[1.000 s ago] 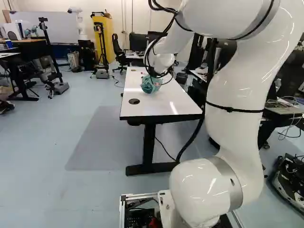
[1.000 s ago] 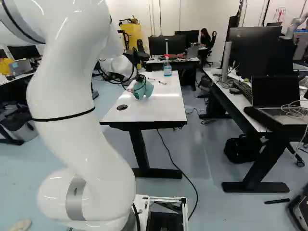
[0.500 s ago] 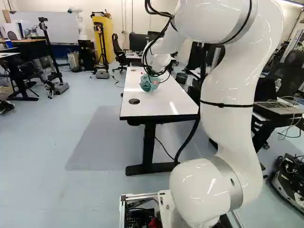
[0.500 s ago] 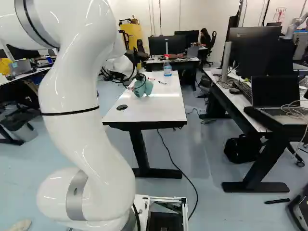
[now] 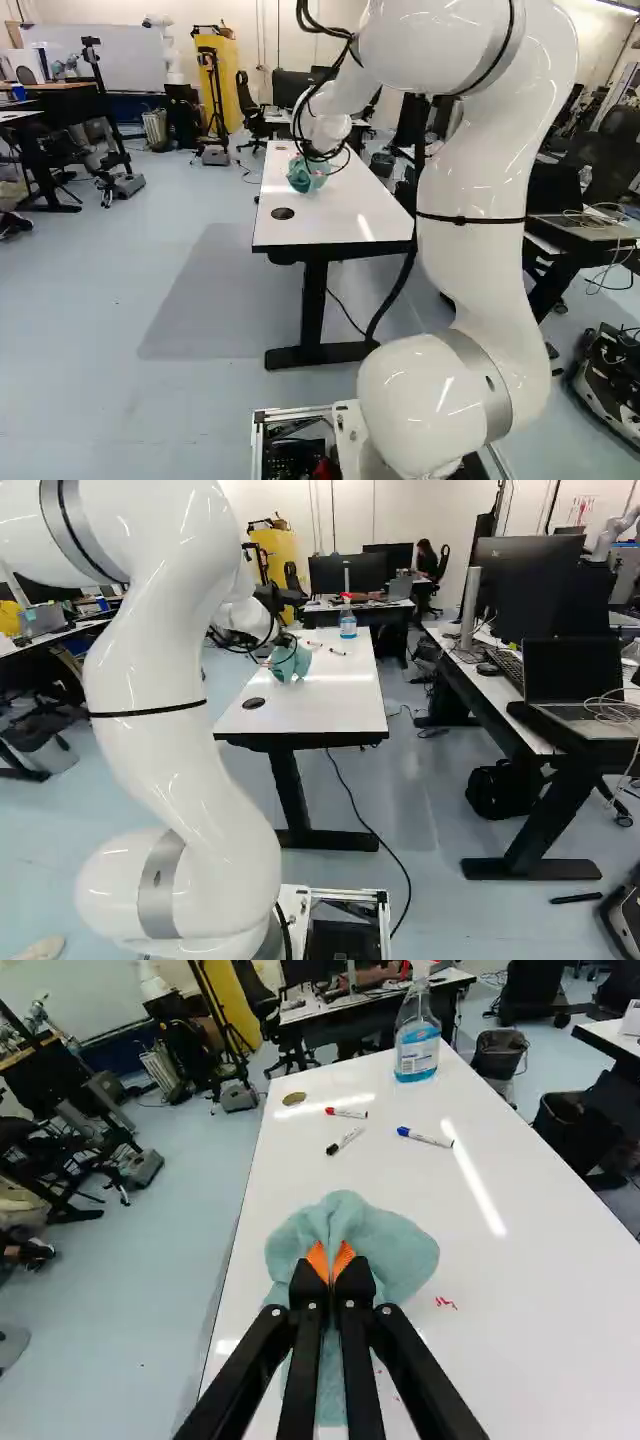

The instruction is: Clean the table with the green towel

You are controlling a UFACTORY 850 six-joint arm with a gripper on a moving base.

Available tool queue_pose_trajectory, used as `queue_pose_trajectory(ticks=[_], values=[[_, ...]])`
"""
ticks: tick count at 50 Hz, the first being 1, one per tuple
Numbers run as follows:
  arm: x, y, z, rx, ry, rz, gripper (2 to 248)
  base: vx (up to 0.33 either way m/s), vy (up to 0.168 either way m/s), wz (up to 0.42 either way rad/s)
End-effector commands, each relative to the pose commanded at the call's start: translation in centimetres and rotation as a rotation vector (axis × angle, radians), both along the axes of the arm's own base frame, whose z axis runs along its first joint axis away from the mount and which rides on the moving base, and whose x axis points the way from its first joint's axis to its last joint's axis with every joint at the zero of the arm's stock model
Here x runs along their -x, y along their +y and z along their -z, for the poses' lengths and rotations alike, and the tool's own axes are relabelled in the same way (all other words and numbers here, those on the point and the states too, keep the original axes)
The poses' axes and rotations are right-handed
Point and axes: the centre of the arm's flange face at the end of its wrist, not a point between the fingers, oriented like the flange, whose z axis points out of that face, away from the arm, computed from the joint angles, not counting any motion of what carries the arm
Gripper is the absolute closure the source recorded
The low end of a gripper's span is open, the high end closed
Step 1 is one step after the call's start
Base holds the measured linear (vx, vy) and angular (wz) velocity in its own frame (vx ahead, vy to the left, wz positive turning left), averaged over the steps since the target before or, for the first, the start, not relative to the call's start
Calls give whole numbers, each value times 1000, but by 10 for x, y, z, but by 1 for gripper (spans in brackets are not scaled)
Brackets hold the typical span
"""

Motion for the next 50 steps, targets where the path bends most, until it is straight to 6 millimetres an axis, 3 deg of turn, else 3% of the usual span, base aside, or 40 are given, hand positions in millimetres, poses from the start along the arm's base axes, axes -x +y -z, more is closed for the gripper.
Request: queue_pose_trajectory(ticks=[50], values=[[-12,2,56,16,40,7,226,0,0,0]])
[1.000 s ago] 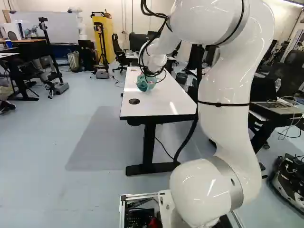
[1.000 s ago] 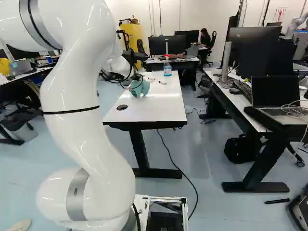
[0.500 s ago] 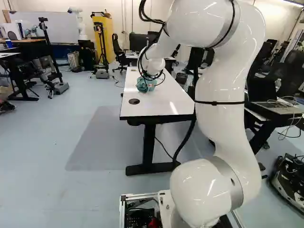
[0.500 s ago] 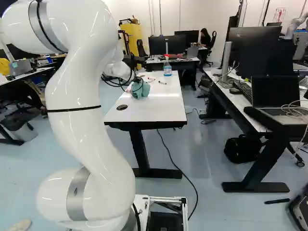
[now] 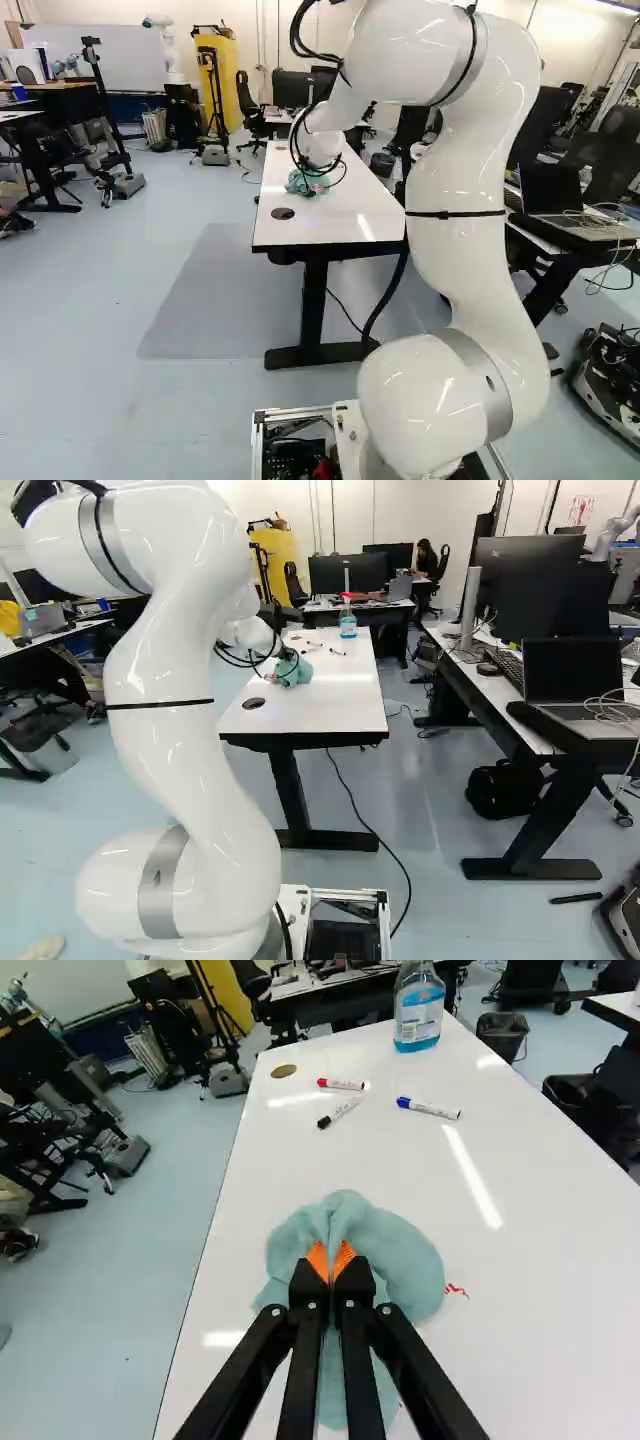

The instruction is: Clean the table with the green towel

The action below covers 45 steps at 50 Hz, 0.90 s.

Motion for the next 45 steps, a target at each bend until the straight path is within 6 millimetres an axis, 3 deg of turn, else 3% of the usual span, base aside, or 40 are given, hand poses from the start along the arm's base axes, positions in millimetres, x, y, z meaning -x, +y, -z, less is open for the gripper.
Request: queue_pose_trajectory(ticks=[28,45], values=[[-6,1,35,7,49,0,226,0,0,0],[-6,1,35,7,49,0,226,0,0,0]])
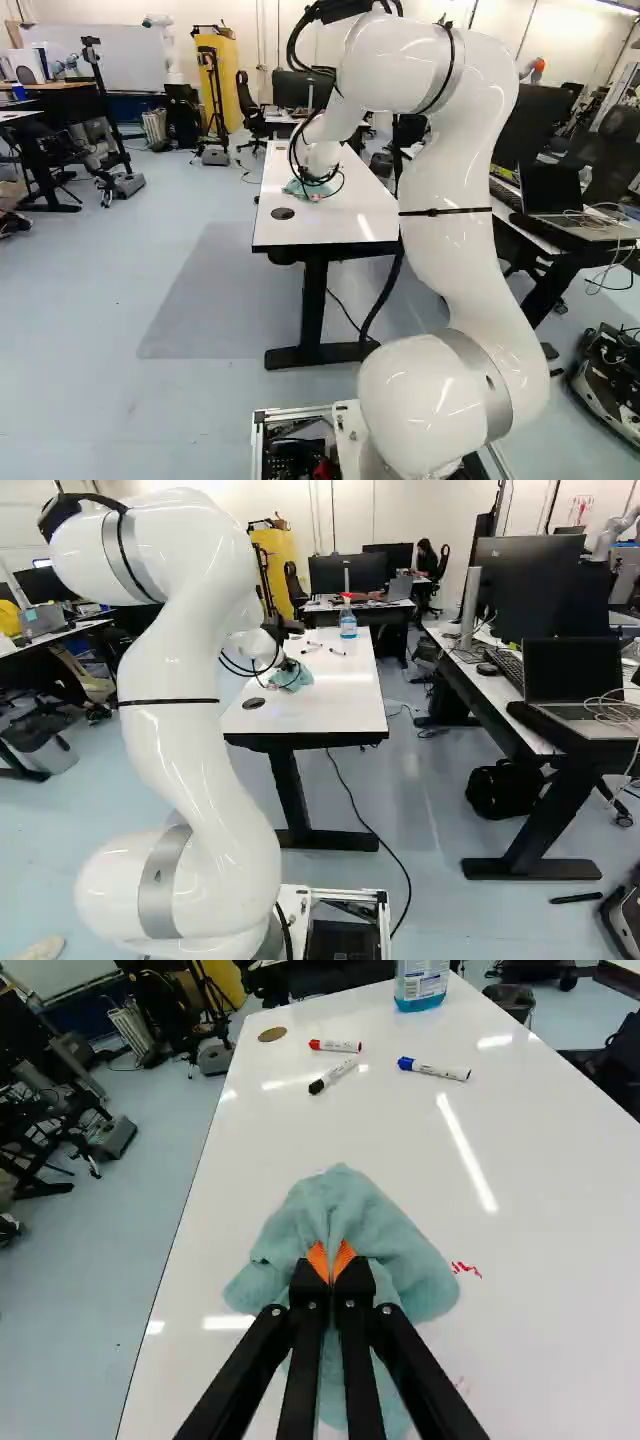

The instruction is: Clean the table with the green towel

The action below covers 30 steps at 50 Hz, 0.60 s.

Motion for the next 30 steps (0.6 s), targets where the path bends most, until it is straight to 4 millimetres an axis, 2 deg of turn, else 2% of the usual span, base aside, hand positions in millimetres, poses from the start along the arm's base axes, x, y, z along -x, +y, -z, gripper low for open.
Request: queue_pose_trajectory(ticks=[30], values=[[3,1,4,-4,57,-9,226,0,0,0]])
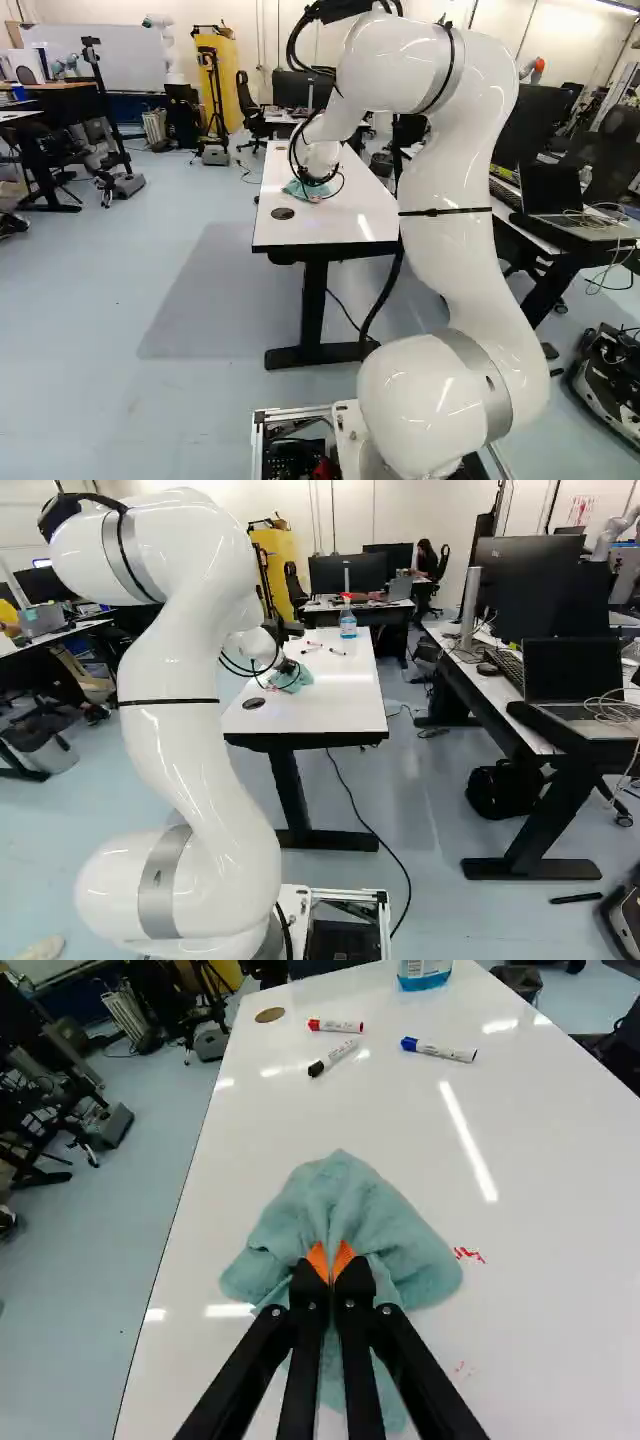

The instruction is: Clean the table with the green towel

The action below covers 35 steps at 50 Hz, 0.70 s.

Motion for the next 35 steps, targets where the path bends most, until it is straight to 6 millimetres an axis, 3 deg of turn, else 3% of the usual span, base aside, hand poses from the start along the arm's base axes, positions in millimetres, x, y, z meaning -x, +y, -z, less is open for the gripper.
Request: queue_pose_trajectory(ticks=[35], values=[[3,1,3,-4,49,-8,226,0,0,0]])
